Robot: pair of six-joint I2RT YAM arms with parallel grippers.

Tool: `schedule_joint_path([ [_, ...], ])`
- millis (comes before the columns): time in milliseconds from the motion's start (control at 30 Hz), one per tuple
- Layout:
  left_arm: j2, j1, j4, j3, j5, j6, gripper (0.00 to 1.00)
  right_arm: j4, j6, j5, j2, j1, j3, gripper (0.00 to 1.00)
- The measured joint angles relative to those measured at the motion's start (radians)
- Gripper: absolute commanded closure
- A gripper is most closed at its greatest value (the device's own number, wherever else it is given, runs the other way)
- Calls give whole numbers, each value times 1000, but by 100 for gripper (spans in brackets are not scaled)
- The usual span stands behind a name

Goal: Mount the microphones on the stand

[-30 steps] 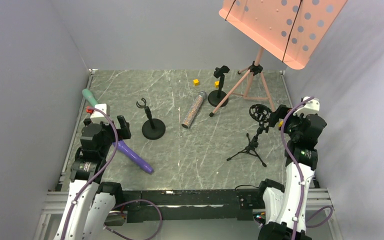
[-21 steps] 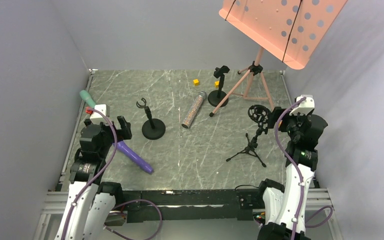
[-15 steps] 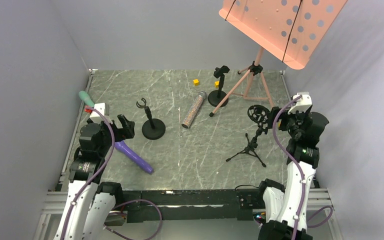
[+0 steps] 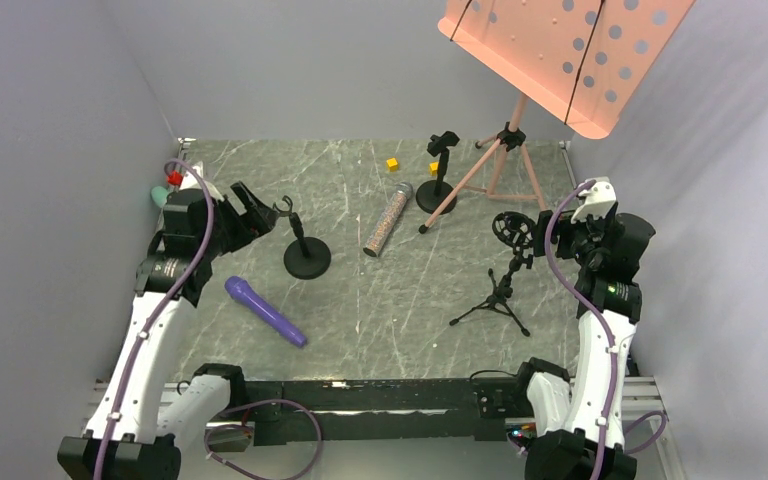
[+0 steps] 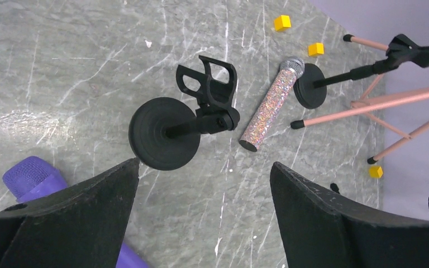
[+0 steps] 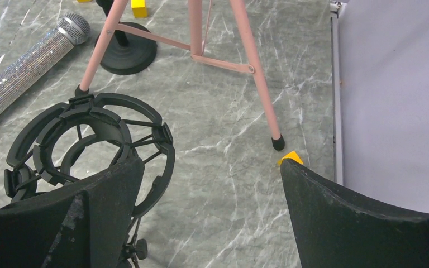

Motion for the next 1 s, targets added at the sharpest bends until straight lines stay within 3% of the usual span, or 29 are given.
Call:
schedule_joint_path([
  [333,85,-41,-67,58,-55,-45,8,-2,0,13,0,10,0,0],
  [700,368,-192,-218,311,-331,-159,22,-2,0,29,-2,17,0,0],
  [1000,482,-223,-261,347,-467,-214,40,-2,0,32,-2,18,0,0],
])
